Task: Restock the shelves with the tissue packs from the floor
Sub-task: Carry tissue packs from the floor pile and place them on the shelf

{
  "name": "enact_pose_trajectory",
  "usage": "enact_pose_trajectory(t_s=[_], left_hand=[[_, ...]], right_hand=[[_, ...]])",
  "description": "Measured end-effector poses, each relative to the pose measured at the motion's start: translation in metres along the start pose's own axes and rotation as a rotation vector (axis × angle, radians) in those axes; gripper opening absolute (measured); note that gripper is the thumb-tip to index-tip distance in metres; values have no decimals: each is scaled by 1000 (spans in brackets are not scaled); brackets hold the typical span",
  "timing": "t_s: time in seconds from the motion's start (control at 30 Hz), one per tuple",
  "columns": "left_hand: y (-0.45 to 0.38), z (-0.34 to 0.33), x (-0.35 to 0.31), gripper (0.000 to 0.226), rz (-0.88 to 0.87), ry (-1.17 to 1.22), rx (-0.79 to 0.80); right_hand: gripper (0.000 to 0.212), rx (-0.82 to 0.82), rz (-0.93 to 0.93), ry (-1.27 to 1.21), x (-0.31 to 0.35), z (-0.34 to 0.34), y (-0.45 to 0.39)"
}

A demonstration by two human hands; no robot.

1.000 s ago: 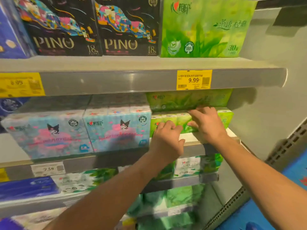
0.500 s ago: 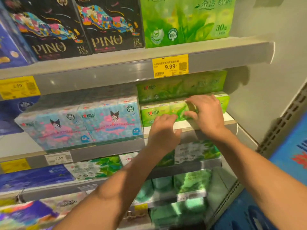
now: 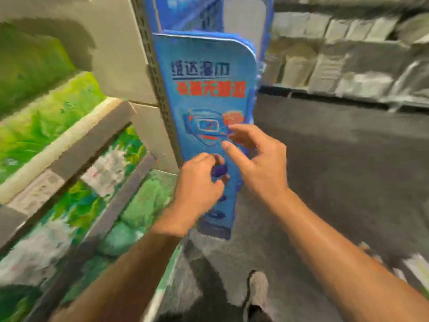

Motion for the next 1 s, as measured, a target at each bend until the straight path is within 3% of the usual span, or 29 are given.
enact_pose_trajectory(t_s=[0.27,0.5,0.63,0.8,1.0], left_hand=[[166,-167,-218,46,-483,-13,620],[440,-297,-376,46,-722,-57,1057],[603,-341,-422,52,-780,-117,1295],[711,-399,-451,59,-871,-291,1386],[751,-515,-492,57,-806,-433,1436]], right_hand=[[31,-355,-519,436,15,270,241],[41,-541,-946,730,127,477,510],[42,-653,-1202,835,196,558,662],[46,-719,-1430,858,227,618,790],[54,-689,-1586,731,171,664,879]])
Point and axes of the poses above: each hand's wrist, its own y-axis away from the middle knuckle, its own z-axis out of the back of the hand, x = y × z, the point moved 3 cm from there along -y, towards the middle knuckle, and after that the axes turned 15 degrees about z, right-handed, at the moved point
